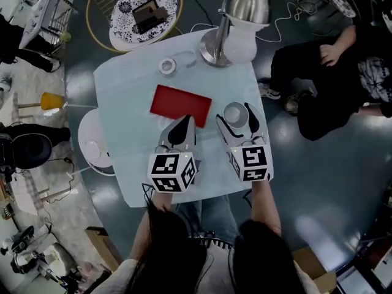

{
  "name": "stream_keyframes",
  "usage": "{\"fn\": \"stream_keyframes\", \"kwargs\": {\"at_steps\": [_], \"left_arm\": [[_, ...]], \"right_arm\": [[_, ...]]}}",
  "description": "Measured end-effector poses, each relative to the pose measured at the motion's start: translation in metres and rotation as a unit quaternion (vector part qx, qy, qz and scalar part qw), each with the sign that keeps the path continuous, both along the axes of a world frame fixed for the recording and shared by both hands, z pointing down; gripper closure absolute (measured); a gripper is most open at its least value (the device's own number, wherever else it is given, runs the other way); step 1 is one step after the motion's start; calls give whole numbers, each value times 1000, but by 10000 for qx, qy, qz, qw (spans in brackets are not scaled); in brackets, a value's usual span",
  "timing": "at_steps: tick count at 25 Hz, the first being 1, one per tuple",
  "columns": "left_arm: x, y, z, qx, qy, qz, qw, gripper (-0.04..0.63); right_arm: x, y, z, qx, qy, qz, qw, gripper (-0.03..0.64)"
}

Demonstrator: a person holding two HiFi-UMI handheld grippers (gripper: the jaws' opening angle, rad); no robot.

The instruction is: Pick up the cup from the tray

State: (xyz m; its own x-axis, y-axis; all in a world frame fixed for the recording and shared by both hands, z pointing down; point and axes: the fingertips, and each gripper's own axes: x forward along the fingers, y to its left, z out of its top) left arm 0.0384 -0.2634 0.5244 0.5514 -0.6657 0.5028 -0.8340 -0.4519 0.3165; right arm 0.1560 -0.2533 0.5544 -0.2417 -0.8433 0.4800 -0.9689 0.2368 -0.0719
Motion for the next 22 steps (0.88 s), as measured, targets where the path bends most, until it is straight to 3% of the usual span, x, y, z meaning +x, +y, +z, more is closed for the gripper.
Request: {"fn": "stream_keyframes", "kwargs": {"at_steps": [7,18,22], "left_arm": [[10,9,11,-110,-95,98,9998,595],[11,13,13,-388,68,205,9990,595],[2,17,14,-358,64,243,9990,595]], "right_arm": [[15,21,29,-177,40,51,9998,241],[15,25,37,53,-135,263,9995,233],[10,28,41,39,-100,196,9998,202]]}}
